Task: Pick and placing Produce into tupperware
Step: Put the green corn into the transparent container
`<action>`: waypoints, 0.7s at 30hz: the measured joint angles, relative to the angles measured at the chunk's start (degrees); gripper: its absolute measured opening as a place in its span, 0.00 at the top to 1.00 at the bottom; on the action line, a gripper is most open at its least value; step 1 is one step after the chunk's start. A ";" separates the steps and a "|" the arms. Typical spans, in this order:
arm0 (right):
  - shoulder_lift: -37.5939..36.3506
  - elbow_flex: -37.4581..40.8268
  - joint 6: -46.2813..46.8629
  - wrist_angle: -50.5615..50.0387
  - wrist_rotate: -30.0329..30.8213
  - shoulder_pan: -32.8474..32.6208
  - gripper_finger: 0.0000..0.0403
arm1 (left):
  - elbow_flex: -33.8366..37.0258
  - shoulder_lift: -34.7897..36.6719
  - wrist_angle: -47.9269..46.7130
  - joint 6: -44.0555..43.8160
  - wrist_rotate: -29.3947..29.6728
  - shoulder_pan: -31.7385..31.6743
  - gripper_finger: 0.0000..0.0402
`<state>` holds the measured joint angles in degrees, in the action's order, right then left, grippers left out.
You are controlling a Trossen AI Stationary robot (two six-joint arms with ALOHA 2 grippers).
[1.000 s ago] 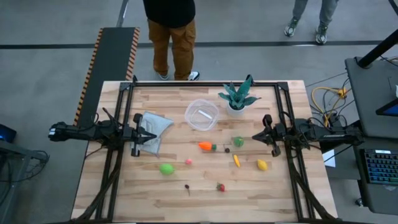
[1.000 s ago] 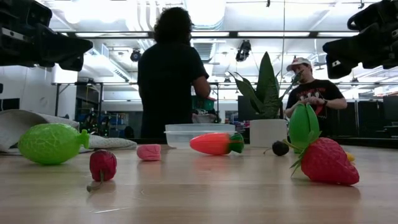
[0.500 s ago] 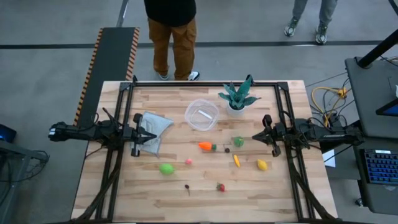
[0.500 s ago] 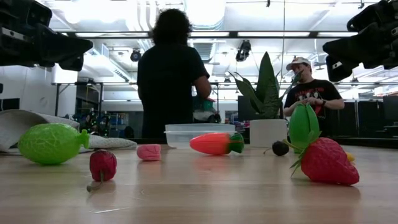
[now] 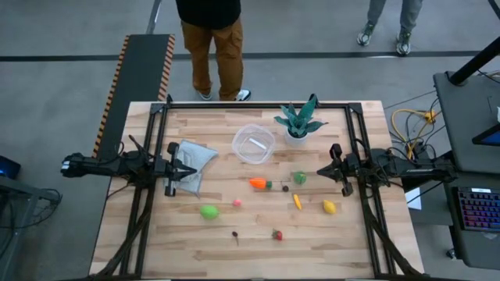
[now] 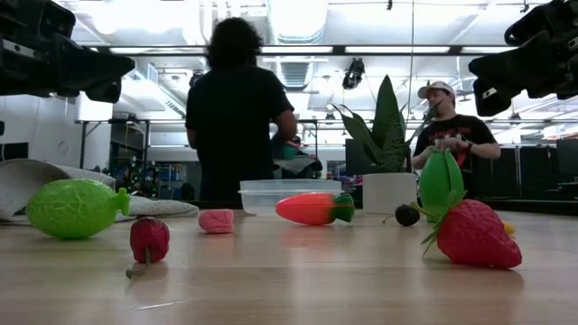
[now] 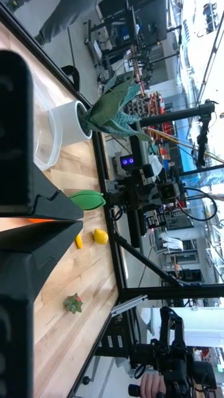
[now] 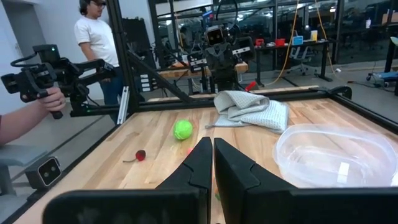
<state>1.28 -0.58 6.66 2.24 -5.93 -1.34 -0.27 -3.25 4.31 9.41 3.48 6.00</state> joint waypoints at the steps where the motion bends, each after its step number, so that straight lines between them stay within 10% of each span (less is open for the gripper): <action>1: 0.00 0.01 0.24 0.00 -0.02 0.00 0.98 | 0.00 -0.02 0.00 -0.02 -0.02 0.02 1.00; 12: 0.00 0.00 -1.07 0.04 0.02 0.00 0.96 | 0.00 -0.02 1.71 -0.02 0.00 0.00 1.00; 21: 0.00 0.02 0.41 0.06 0.00 -0.02 0.66 | 0.00 -0.02 5.86 -0.04 0.60 0.01 0.84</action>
<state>1.28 -0.56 7.07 2.30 -5.93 -1.37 -0.27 -3.27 10.18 9.37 4.09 6.01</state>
